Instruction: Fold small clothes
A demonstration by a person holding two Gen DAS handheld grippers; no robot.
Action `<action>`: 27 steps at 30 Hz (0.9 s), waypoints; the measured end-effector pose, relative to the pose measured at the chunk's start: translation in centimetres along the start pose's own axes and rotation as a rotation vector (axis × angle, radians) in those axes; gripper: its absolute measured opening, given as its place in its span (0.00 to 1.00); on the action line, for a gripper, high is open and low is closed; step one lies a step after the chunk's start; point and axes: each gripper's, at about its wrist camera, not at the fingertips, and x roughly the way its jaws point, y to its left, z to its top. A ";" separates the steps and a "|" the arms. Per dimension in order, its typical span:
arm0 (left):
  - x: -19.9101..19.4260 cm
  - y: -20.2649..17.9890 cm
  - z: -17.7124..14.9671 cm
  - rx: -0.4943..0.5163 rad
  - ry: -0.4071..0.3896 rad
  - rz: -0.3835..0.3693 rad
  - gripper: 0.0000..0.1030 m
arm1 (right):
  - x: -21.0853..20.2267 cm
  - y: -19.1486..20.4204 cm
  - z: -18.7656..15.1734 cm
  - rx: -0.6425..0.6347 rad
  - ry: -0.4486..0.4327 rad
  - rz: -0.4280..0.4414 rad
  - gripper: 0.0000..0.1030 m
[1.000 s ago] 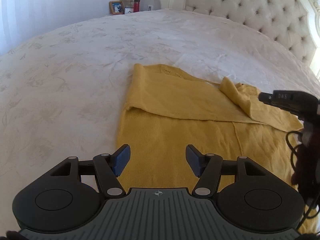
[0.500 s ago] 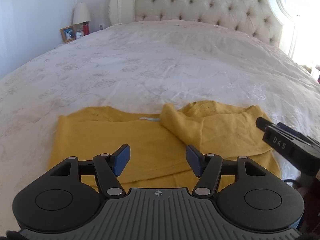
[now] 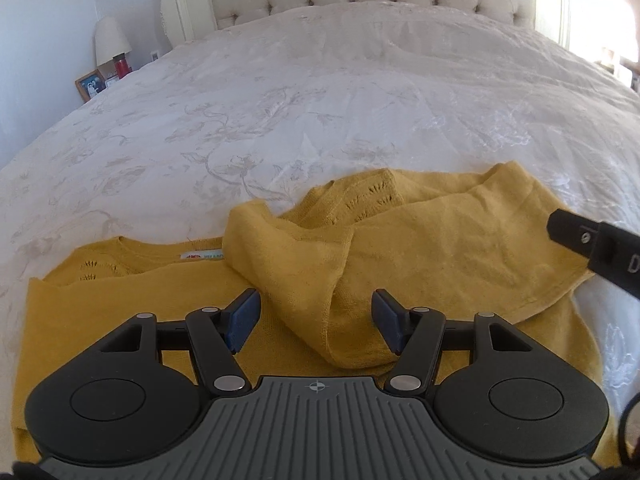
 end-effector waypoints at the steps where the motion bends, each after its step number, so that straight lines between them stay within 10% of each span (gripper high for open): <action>1: 0.5 -0.1 0.1 0.012 0.000 0.029 0.58 | 0.0 -0.1 0.0 0.007 0.003 0.004 0.55; 5: 1.2 0.4 0.8 0.019 -0.020 0.109 0.57 | 0.0 -0.1 0.1 0.015 0.004 0.009 0.55; 8: 1.5 1.3 1.5 0.015 -0.007 0.097 0.11 | 0.1 -0.1 0.1 0.012 0.006 0.014 0.55; 18: -5.4 6.6 2.5 -0.143 -0.248 0.086 0.10 | 0.0 0.6 0.1 -0.023 0.015 0.046 0.55; 27: -3.1 12.6 -2.8 -0.359 -0.105 0.093 0.14 | 0.7 2.3 -0.7 -0.108 0.091 0.094 0.55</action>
